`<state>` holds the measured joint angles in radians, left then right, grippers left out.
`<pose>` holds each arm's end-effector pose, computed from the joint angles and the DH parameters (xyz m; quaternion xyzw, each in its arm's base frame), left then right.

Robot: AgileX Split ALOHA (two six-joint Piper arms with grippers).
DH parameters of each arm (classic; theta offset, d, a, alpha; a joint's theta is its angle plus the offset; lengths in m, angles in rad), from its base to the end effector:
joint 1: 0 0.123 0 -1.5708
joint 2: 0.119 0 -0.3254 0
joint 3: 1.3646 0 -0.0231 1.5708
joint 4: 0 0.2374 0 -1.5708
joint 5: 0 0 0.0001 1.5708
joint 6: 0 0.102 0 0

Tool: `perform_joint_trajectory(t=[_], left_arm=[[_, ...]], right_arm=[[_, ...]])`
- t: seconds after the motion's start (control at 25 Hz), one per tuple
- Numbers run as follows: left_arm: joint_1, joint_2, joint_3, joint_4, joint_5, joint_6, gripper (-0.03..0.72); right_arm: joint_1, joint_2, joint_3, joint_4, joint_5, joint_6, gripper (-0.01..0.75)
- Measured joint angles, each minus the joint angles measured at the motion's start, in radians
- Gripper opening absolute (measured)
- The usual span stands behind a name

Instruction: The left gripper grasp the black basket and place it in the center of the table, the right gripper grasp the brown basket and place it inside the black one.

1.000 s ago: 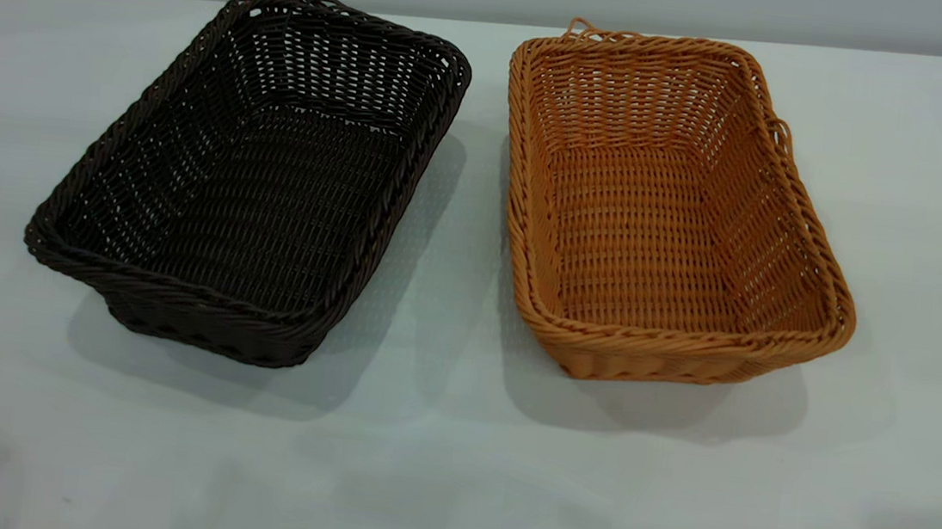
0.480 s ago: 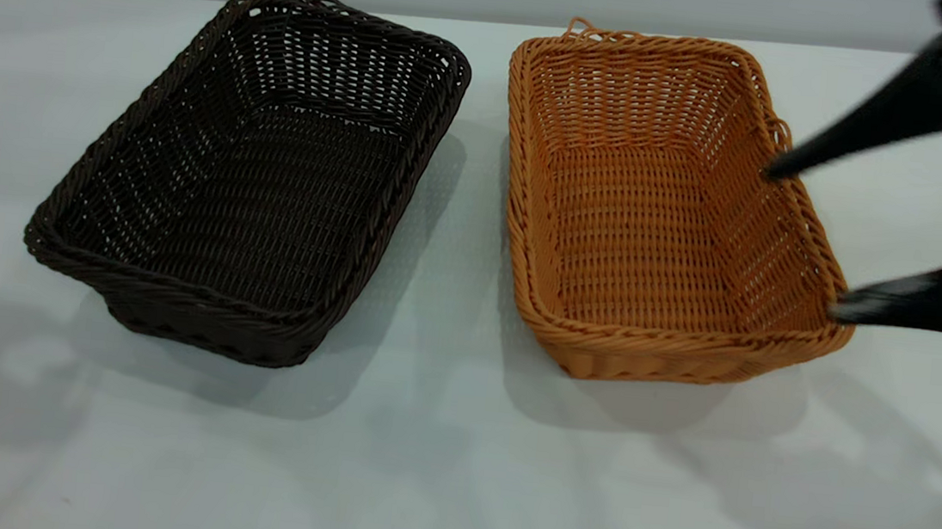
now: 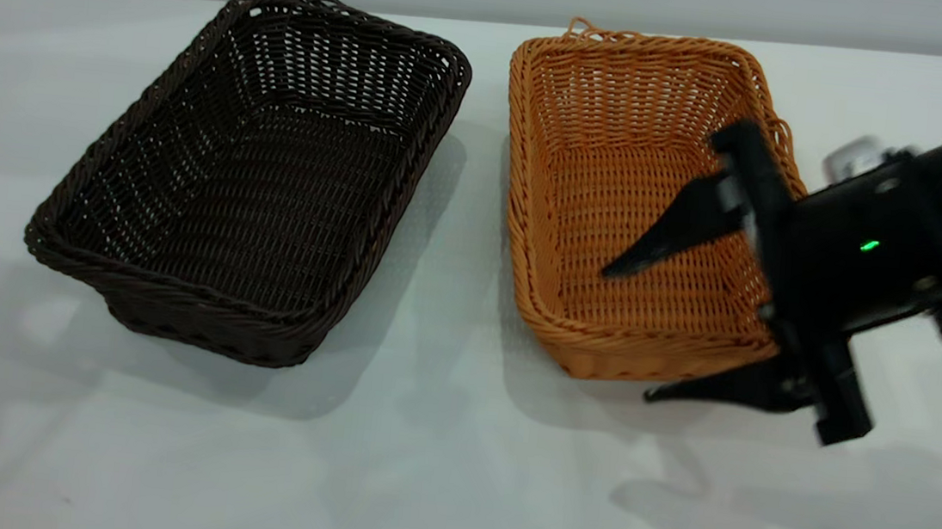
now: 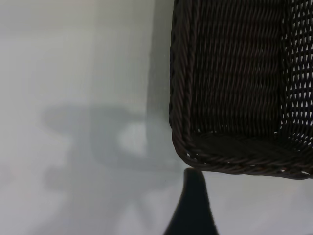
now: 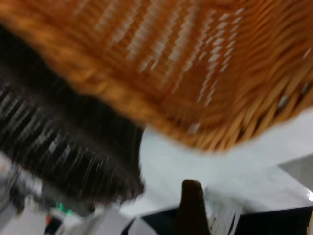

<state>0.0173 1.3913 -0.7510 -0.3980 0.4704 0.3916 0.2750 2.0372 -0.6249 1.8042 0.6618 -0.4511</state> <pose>0.2496 -0.0136 0.2587 0.0327 0.9544 -0.0773 0.2866 0.2660 0.1385 0.0951 -0.4438 -0.8175 -0.3539 0.0973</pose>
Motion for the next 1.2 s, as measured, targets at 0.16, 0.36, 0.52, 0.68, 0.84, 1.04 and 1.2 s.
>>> perform_joint_trajectory(t=[0.16, 0.36, 0.52, 0.68, 0.84, 1.04, 1.2], left_arm=[[0.0, 0.003, 0.0, -0.004, -0.007, 0.0, 0.543], [0.0, 0.004, 0.0, -0.014, -0.02, -0.003, 0.543], [0.0, 0.029, -0.004, -0.02, -0.044, -0.003, 0.543], [0.0, 0.139, -0.066, -0.022, -0.045, -0.003, 0.543], [0.0, 0.283, -0.181, -0.022, -0.05, -0.003, 0.543], [-0.001, 0.475, -0.34, -0.026, -0.046, -0.003, 0.543], [-0.024, 0.607, -0.44, -0.026, -0.041, 0.015, 0.543]], right_arm=[[0.045, 0.077, -0.079, 0.002, -0.104, 0.104, 0.53], [0.084, 0.16, -0.16, 0.01, -0.198, 0.183, 0.53], [0.084, 0.177, -0.168, 0.011, -0.275, 0.227, 0.53], [0.085, 0.18, -0.168, 0.015, -0.301, 0.253, 0.53], [0.085, 0.18, -0.168, 0.015, -0.302, 0.258, 0.53], [0.085, 0.18, -0.168, 0.015, -0.302, 0.258, 0.53], [0.085, 0.18, -0.168, 0.015, -0.3, 0.258, 0.53]])
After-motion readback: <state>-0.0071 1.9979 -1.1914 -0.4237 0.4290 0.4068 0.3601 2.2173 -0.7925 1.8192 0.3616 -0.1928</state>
